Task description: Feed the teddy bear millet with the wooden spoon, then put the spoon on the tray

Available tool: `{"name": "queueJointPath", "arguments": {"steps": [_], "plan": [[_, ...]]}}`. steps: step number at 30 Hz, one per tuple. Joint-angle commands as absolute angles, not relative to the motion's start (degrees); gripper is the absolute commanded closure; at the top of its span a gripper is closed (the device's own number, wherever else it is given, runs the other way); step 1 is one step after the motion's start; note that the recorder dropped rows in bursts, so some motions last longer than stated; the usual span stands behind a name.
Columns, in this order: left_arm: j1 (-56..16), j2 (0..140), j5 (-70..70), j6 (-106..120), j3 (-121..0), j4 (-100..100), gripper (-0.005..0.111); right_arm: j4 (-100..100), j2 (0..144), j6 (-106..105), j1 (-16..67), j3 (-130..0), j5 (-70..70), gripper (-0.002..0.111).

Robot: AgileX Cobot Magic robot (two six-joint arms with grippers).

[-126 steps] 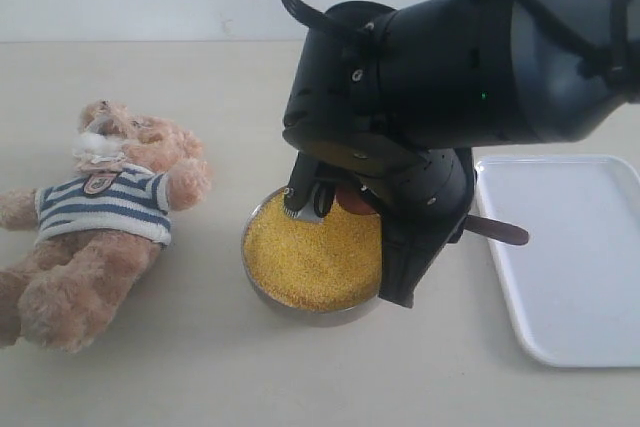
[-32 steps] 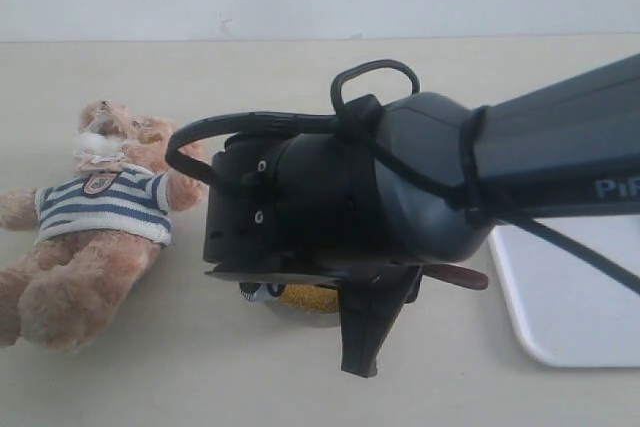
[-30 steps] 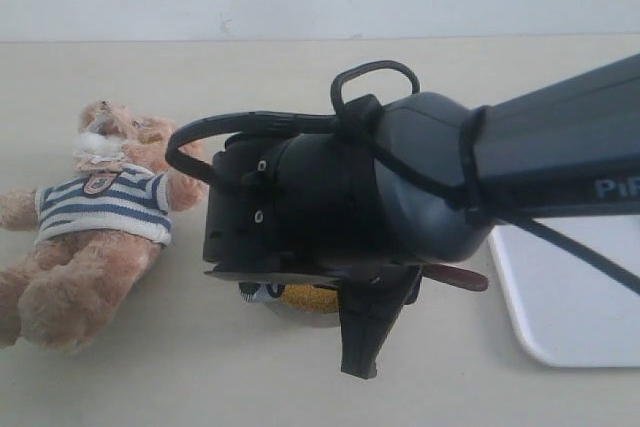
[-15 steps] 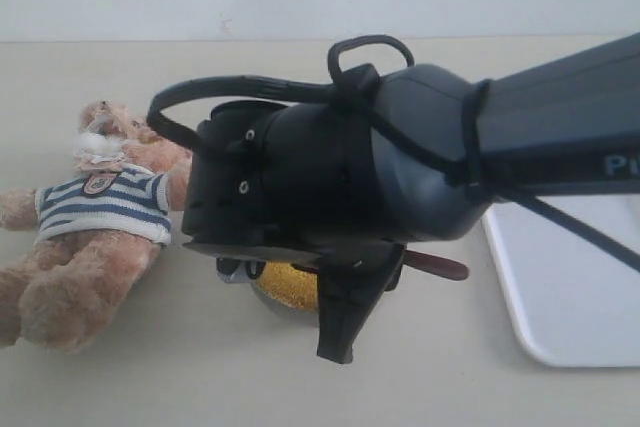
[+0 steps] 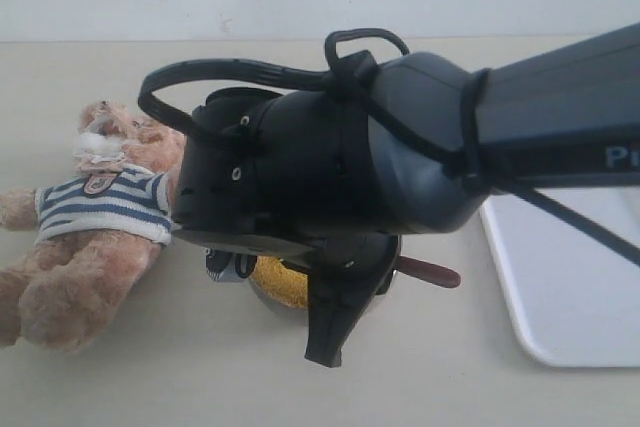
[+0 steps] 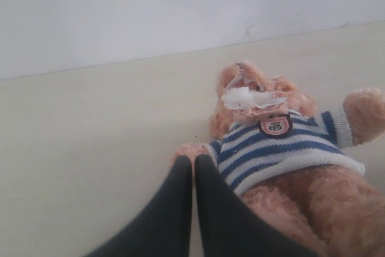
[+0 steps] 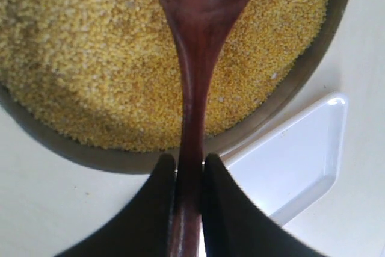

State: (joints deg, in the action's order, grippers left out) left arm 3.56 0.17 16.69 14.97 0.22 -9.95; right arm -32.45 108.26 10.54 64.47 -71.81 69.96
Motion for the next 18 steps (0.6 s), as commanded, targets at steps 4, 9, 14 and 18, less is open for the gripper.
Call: {"name": "queueJointPath", "arguments": {"steps": [4, 9, 14, 18], "plan": [[3.3, 0.0, 16.7, 14.9, 0.0, -9.9, 0.103, -35.0, 107.5, 13.4, 64.5, -72.1, 70.0, 0.109], [3.3, 0.0, 16.7, 14.9, 0.0, -9.9, 0.103, -35.5, 107.5, 13.6, 64.5, -72.0, 70.0, 0.109], [3.3, 0.0, 16.7, 14.9, 0.0, -9.9, 0.103, -35.6, 107.5, 14.7, 64.0, -72.0, 70.0, 0.109], [3.3, 0.0, 16.7, 14.9, 0.0, -9.9, 0.103, -33.4, 107.5, 14.7, 62.2, -72.0, 70.0, 0.109]]}}
